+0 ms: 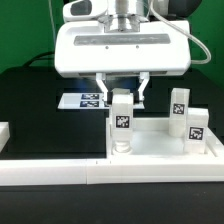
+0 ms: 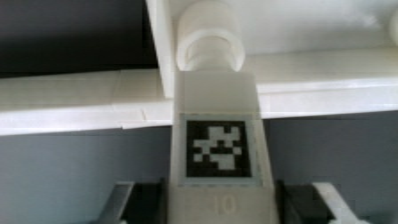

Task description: Assemble square table

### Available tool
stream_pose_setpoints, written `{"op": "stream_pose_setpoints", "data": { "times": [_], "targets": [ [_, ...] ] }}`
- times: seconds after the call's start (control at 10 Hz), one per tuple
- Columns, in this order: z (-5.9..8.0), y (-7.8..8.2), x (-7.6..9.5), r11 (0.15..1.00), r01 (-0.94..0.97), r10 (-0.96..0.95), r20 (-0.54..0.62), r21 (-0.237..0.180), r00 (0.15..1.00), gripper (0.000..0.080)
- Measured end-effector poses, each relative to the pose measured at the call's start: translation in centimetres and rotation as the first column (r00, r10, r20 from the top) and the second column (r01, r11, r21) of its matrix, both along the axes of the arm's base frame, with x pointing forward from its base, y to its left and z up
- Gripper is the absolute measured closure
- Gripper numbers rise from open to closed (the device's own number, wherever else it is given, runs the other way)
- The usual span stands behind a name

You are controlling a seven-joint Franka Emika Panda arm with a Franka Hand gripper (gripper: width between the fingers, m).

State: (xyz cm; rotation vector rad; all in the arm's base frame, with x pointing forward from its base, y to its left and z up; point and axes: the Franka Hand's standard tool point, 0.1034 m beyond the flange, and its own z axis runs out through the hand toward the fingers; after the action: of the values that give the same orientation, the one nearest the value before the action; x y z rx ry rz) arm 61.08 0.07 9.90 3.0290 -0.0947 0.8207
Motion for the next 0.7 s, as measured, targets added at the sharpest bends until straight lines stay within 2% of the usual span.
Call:
{"op": "stream_pose_setpoints", "data": {
  "times": [0.5,0.7],
  "targets": [
    [-1.3,0.0,-0.2,1.0,0.003,-0.003,0.011,-0.013,1.0,0.0509],
    [-1.3,-1.2,0.1,0.999,0.025,-0.023,0.062,-0.034,0.998,0.0509]
  ]
}}
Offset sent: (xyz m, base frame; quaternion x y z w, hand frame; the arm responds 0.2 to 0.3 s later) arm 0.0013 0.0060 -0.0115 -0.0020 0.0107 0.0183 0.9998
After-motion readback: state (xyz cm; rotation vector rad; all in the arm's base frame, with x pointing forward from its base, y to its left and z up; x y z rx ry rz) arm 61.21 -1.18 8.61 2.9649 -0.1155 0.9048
